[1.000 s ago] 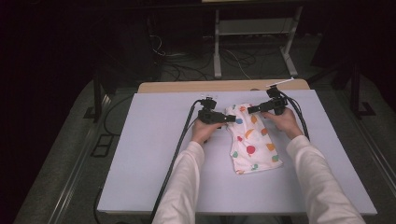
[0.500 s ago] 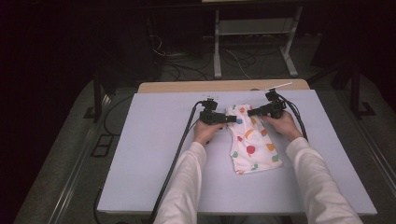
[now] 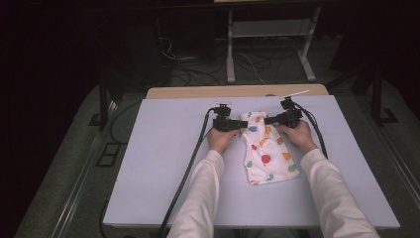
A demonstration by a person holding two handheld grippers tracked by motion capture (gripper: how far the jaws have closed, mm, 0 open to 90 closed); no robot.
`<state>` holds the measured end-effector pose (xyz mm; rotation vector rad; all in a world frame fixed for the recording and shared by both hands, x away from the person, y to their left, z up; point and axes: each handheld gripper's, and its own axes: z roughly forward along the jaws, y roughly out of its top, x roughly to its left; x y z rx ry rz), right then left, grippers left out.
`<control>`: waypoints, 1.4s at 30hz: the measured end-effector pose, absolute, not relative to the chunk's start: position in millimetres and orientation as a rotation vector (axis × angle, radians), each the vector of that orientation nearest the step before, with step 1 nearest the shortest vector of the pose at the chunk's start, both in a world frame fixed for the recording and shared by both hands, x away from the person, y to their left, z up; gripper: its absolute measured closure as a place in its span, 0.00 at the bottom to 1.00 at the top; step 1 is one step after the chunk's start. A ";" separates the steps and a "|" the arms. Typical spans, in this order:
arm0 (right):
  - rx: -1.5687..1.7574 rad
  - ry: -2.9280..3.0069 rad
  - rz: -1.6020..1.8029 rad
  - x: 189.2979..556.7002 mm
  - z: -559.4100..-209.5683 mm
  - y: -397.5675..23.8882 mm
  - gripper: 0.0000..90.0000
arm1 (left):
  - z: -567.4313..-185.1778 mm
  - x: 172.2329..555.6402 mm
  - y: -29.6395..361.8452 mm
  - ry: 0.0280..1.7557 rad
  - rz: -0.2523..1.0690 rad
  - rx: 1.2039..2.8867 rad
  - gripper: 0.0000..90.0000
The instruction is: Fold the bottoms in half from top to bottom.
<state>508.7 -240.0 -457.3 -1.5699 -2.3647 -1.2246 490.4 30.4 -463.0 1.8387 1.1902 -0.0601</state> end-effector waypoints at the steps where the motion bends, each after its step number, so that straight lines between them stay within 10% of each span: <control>1: -1.579 -2.346 -1.226 508.8 -457.7 -241.1 0.95 | -462.7 490.6 29.6 1.193 -0.054 1.847 0.75; 10: -1.579 -2.260 -1.287 505.5 -457.2 -248.2 0.97 | -459.9 489.0 20.5 1.158 -0.004 1.889 0.96; 42: -1.512 -2.330 -1.466 464.7 -417.8 -266.8 0.97 | -427.5 463.0 28.8 1.002 -0.013 1.828 0.97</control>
